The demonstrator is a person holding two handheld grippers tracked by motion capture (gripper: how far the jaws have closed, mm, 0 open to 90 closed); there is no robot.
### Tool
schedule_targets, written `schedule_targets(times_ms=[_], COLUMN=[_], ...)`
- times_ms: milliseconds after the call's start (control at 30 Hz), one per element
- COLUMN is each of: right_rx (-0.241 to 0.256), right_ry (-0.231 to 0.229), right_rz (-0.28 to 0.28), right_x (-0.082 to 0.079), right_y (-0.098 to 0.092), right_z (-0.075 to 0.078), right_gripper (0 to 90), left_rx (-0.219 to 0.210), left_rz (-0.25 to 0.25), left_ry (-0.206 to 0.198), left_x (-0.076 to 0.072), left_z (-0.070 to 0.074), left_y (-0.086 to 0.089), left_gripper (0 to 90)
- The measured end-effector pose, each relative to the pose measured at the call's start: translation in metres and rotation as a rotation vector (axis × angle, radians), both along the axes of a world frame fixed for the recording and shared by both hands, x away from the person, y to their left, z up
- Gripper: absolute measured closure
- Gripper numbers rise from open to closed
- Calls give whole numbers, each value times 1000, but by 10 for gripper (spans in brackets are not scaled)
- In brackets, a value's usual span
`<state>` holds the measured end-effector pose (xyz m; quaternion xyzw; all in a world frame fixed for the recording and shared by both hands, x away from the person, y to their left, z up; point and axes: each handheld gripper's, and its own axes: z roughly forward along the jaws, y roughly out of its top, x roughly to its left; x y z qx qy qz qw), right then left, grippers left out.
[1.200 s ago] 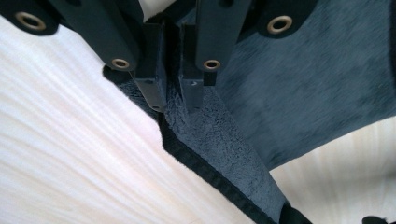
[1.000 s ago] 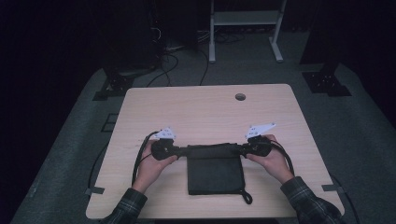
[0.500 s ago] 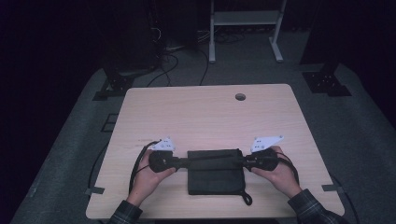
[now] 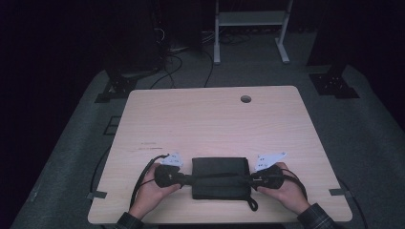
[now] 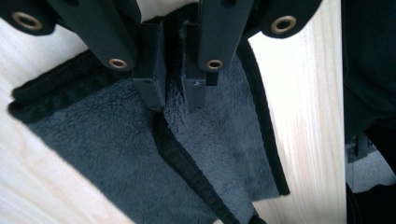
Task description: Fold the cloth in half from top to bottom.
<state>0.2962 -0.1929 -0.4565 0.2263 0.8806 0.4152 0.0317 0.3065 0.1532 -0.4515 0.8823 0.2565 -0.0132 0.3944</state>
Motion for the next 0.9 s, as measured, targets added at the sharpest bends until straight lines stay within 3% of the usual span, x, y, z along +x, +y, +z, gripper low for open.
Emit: schedule_targets(times_ms=[167,267,367,500,600,767,900], right_rx=[-4,40,97,149,129,73,54], right_ry=[7,1,-19,-40,-47,-25,12], right_rz=[-5,-11,-25,-51,-75,-73,-36], right_x=[-3,-6,-9,-6,5,25,29], right_y=[-2,-9,-19,-27,-24,-8,4], right_z=[-4,3,13,23,21,8,-1], right_gripper=[724,684,678,713,758,795,803], left_rx=[-4,-45,-81,-104,-102,-71,-46], left_rz=[6,9,23,51,58,63,16], left_ry=[2,-16,-64,-95,-102,-82,-66], left_x=[-3,-6,-9,-3,9,29,25], left_z=[-1,8,19,27,27,12,5], left_y=[4,9,15,17,11,-9,-22], left_gripper=[780,752,743,766,788,793,787])
